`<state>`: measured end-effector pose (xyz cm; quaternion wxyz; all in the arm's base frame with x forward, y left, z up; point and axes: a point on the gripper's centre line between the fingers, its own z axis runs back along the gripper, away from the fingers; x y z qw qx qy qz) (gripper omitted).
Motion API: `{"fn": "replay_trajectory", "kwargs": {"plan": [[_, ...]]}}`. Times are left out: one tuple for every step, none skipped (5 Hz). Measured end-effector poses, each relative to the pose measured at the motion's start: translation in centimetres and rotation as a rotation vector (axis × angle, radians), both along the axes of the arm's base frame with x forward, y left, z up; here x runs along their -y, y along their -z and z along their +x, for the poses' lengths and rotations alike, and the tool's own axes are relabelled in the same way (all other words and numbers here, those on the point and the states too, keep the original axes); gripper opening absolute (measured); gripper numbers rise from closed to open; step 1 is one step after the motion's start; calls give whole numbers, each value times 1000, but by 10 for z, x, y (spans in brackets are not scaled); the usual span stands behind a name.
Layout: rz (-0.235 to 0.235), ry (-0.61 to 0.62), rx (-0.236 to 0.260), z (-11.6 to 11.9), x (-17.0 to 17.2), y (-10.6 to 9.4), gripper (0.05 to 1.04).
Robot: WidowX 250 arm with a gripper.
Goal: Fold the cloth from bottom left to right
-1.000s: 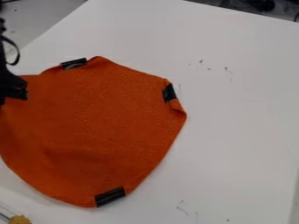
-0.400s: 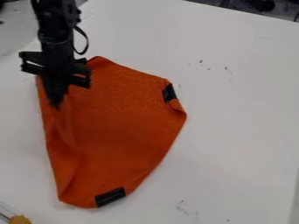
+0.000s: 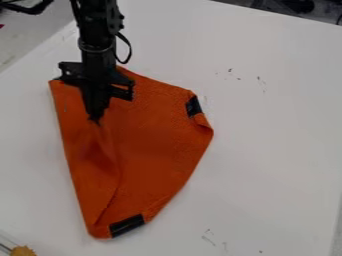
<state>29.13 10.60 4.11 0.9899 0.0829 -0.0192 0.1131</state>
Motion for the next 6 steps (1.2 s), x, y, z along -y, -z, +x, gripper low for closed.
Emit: {"fn": "replay_trajectory", "kwargs": {"plan": [[-19,7,17,7,3,3,239],[-31,51,37,17,10,1,509],[-54,88,52,33,21,-1,816],[-85,109,80,51,40,-8,1012],[-74,147,106,61,53,-13,1011],[-70,188,115,63,56,-12,1004]]}}
